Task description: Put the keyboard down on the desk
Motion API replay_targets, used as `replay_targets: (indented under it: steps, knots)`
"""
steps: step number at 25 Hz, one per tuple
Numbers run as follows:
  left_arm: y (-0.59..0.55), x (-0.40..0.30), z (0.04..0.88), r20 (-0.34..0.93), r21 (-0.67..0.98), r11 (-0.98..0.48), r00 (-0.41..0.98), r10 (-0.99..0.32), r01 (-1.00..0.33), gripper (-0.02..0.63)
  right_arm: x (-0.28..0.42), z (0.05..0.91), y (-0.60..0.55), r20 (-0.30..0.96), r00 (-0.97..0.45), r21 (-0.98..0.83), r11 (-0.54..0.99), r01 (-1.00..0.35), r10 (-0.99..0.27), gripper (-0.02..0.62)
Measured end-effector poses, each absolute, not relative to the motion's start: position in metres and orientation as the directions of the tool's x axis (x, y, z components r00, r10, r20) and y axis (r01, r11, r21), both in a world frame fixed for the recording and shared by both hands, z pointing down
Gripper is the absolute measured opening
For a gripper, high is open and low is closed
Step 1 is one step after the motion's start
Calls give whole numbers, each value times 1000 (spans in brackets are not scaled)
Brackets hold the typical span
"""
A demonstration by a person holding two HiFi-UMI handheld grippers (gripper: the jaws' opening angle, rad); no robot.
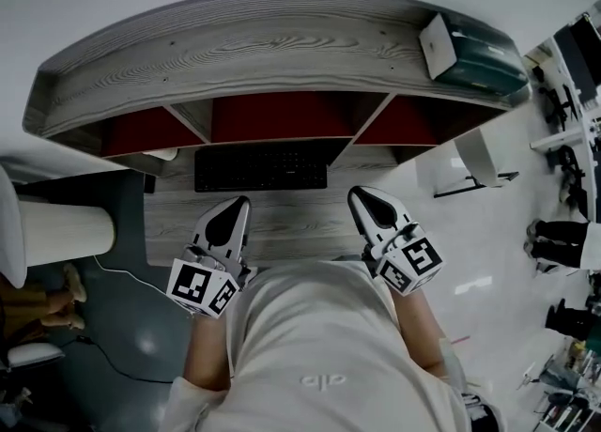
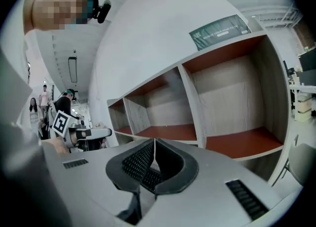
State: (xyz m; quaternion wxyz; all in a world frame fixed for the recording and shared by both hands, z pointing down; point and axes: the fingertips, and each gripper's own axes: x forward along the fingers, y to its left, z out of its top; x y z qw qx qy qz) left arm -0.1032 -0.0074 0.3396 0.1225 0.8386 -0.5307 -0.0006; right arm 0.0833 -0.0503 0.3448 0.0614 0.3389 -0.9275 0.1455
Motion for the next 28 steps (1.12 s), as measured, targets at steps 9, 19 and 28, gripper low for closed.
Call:
replay_targets:
  steps: [9,19,28]
  knots:
    - [-4,-89,323,91,183,-450,471,-877,-874,15,79,338,-42,203,-762,-154,749,-645,-615,37]
    - [-8,-86,320,86,173,-454,472,-877,-874,15,83,334,-44,196,-752,-158,736,-658,-629,35]
    - [-11,-85,321,82,173,-450,468,-880,-876,15,85,336,-47,187,-743,-181,721,-669,-642,35]
